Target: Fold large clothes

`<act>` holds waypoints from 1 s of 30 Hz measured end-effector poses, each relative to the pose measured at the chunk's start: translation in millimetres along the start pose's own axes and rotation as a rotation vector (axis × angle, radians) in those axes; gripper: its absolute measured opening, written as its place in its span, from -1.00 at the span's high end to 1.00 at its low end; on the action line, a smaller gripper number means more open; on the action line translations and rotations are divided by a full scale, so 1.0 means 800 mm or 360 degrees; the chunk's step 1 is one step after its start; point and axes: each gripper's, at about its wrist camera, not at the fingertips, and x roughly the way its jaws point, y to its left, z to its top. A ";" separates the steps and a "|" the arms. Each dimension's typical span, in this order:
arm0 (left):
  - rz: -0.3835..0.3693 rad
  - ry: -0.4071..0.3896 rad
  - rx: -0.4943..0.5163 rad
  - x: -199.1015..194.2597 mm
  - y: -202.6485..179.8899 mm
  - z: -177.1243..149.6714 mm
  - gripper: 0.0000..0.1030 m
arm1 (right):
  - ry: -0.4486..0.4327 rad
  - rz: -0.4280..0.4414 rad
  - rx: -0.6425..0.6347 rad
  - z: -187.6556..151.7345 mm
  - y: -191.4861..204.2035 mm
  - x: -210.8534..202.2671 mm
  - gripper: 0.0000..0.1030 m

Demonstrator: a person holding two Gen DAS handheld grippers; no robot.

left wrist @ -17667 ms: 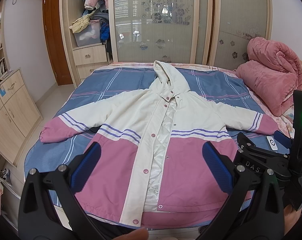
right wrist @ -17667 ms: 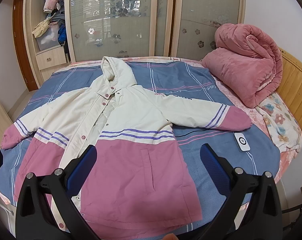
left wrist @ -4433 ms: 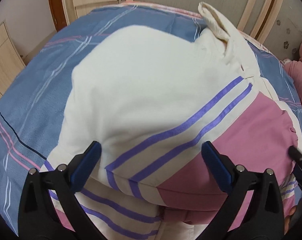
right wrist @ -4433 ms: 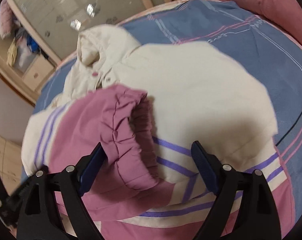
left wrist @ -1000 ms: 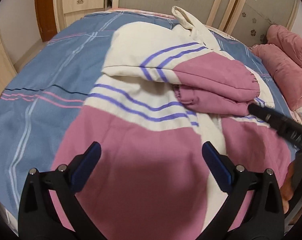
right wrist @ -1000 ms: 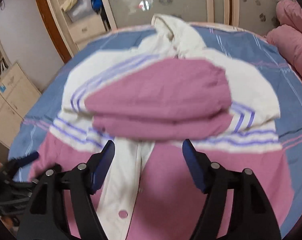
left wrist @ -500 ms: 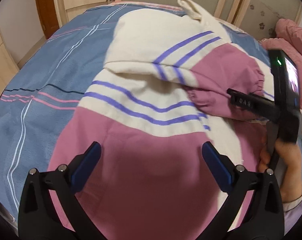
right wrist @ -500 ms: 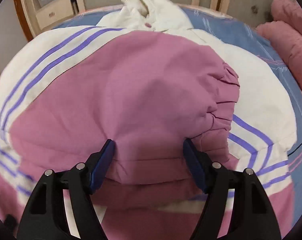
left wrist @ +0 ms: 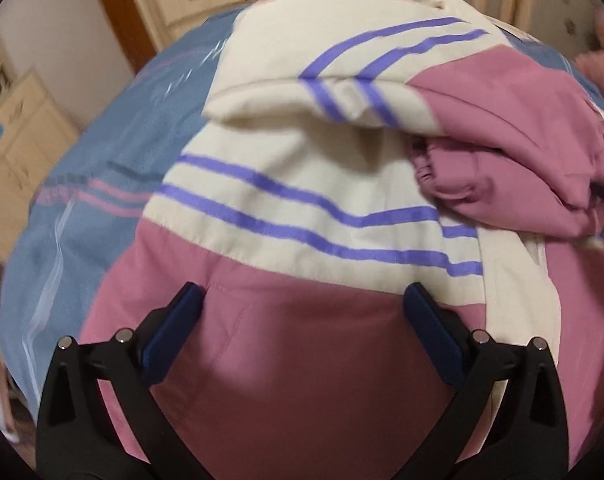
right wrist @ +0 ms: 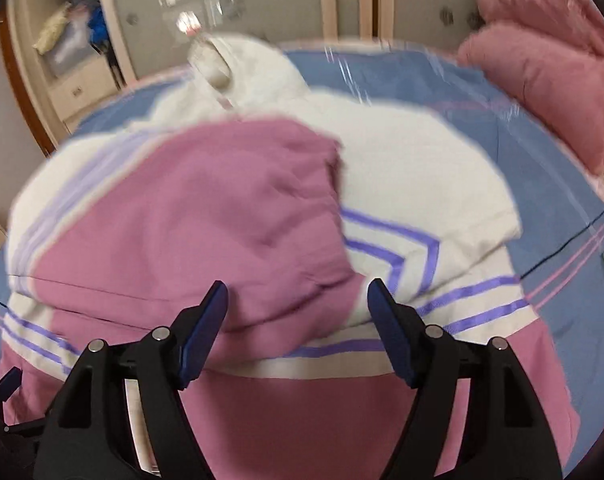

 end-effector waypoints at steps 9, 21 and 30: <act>-0.0101 -0.0421 0.0085 -0.094 -0.035 0.050 -0.96 | -0.0160 0.0269 0.0083 0.025 -0.030 -0.079 -0.57; -0.0115 0.0030 0.0228 0.027 -0.117 0.122 -0.96 | 0.0127 0.0159 -0.0219 0.043 0.005 0.020 -0.68; -0.0355 -0.0064 0.0201 0.030 -0.091 0.142 -0.96 | -0.0156 0.0271 -0.0071 0.262 -0.029 0.004 -0.94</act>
